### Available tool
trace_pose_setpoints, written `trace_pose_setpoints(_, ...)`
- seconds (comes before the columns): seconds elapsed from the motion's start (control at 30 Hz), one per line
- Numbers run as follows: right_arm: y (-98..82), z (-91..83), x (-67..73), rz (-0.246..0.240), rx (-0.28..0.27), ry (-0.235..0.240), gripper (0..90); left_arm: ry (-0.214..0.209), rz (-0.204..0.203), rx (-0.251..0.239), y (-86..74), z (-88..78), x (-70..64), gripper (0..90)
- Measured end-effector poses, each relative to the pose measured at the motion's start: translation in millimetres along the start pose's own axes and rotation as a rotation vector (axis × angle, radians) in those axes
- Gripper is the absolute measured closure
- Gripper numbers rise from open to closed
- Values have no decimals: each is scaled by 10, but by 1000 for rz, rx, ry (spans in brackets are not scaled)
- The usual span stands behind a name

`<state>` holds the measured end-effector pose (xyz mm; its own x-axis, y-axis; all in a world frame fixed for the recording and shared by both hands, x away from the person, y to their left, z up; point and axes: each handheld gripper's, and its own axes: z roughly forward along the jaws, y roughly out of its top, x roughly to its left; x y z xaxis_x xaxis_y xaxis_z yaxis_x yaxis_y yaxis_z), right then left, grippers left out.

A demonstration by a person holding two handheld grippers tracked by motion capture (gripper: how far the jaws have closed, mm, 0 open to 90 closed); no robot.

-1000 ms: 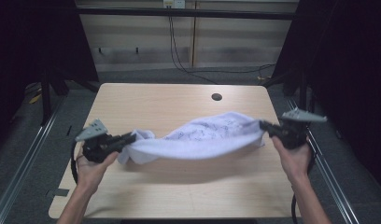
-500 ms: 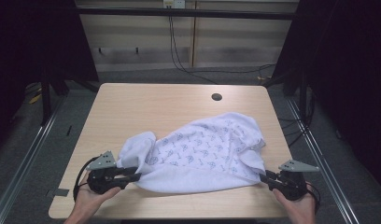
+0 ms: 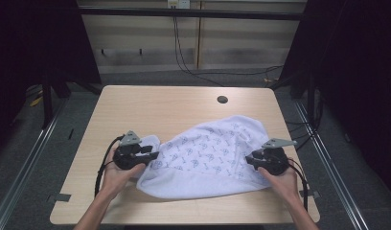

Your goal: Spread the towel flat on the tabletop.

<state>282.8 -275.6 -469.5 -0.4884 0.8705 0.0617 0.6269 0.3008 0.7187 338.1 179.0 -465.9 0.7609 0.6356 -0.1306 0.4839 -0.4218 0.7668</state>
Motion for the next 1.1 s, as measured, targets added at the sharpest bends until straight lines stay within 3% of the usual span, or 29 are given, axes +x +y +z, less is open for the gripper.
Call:
trace_pose_setpoints(0.03, -24, 175, -17, 1, 69, -24, 535, 3, -16, 60, -56, 136, 44, 611)
trace_pose_setpoints(0.1, -41, 226, -10, -3, 73, -12, 526, -6, -26, 84, -86, 183, 51, 610)
trace_pose_setpoints(0.2, -58, 281, 51, -69, 95, -29, 479, 50, 73, 143, -126, 225, -56, 629)
trace_pose_setpoints(0.23, -50, 309, 58, -78, 105, -20, 481, 51, 82, 160, -128, 214, -79, 629)
trace_pose_setpoints(0.3, -39, 345, 53, -85, 99, -14, 495, 53, 106, 168, -170, 177, -125, 631)
trace_pose_setpoints(0.4, 28, 434, 44, -91, 88, -1, 508, 62, 86, 150, -294, 68, -240, 623)
trace_pose_setpoints(0.43, 60, 478, 37, -91, 82, 10, 513, 61, 99, 153, -340, 26, -315, 613)
trace_pose_setpoints(0.47, 105, 547, 38, -96, 67, 8, 516, 44, 102, 161, -357, -6, -347, 600)
trace_pose_setpoints(0.57, 250, 724, 91, -108, 56, 23, 522, -72, 52, 190, -407, -124, -417, 597)
trace_pose_setpoints(0.63, 424, 934, 199, -137, 40, 58, 555, -81, 49, 199, -379, -187, -437, 630)
trace_pose_setpoints(0.67, 484, 993, 247, -146, 48, 72, 582, -57, 26, 155, -307, -220, -404, 641)
trace_pose_setpoints(0.7, 529, 1035, 281, -155, 50, 82, 611, -67, 21, 135, -229, -222, -352, 649)
trace_pose_setpoints(0.77, 633, 1142, 385, -173, 57, 89, 663, -43, 32, 115, -168, -198, -313, 641)
trace_pose_setpoints(0.8, 669, 1173, 417, -179, 60, 95, 689, -41, 18, 93, -82, -128, -230, 636)
trace_pose_setpoints(0.87, 686, 1190, 435, -180, 61, 92, 727, -42, 15, 93, -47, -47, -171, 635)
trace_pose_setpoints(0.93, 696, 1183, 417, -148, 47, 97, 810, -28, 13, 137, -36, 105, -101, 637)
trace_pose_setpoints(1.0, 682, 1156, 388, -141, 39, 94, 818, -1, 26, 180, -79, 213, -70, 643)
trace_pose_setpoints(1.03, 665, 1118, 354, -125, 29, 99, 821, 3, 35, 208, -112, 242, -58, 649)
trace_pose_setpoints(1.1, 628, 991, 259, -83, -3, 107, 821, -9, 45, 211, -155, 206, -51, 650)
